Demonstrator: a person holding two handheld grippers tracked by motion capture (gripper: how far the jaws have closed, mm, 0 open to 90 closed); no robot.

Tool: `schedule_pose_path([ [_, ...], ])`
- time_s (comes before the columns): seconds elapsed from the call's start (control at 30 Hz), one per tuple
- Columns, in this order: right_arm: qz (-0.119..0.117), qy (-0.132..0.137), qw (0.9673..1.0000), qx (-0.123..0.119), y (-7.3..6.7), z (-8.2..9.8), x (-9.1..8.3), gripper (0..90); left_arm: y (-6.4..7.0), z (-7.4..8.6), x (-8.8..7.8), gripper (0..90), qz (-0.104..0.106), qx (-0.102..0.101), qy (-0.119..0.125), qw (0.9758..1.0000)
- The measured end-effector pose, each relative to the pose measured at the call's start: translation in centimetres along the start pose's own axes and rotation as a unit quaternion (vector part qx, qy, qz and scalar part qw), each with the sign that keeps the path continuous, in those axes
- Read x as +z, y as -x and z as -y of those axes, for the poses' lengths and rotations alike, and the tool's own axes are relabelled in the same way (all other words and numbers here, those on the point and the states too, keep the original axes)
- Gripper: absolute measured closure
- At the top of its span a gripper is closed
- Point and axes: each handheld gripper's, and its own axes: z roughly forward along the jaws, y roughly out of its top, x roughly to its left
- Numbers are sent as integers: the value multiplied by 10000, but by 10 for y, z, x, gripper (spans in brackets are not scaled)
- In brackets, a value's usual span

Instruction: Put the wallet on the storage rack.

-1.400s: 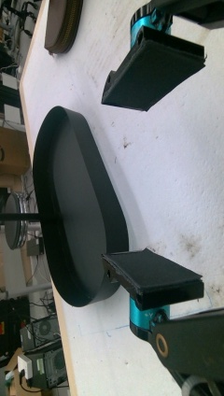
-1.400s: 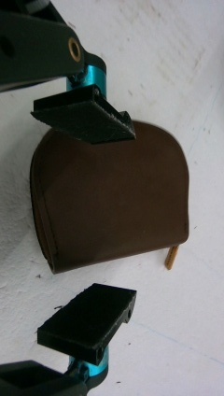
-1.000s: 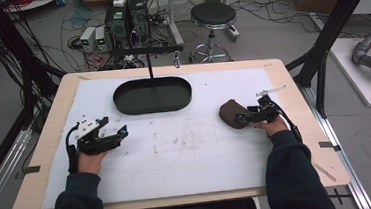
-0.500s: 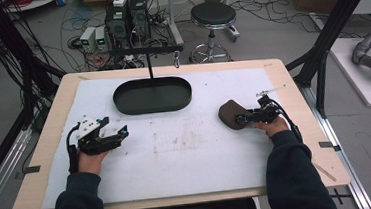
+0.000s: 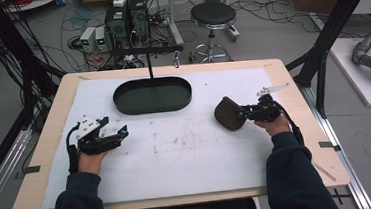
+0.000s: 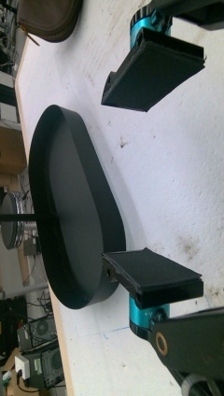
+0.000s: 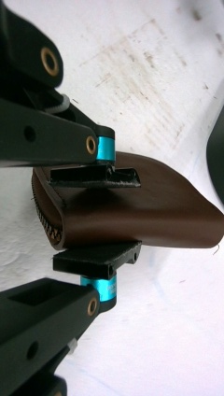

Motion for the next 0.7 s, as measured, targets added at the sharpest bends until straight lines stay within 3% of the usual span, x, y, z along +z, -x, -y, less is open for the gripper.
schedule_pose_path([
  [0.13, 365, 79, 9970, -678, -20, -9, 1, 687, 0, 0, -1, 206, 2, 7, 0, 10000],
  [0.23, 438, 90, 9938, -1021, -29, -12, 4, 683, 0, 0, -1, 206, 9, 8, 1, 10000],
  [0.43, 144, 193, 9948, -988, -29, -11, 4, 633, 1, 0, 0, 206, 32, 19, -11, 10000],
  [0.6, 49, -264, 9950, -959, -30, -8, 22, 546, 0, 0, 0, 206, 28, 16, 3, 10000],
  [0.7, -5, -203, 9955, -923, -31, -9, 26, 562, 0, 0, 0, 206, 32, 14, -1, 10000],
])
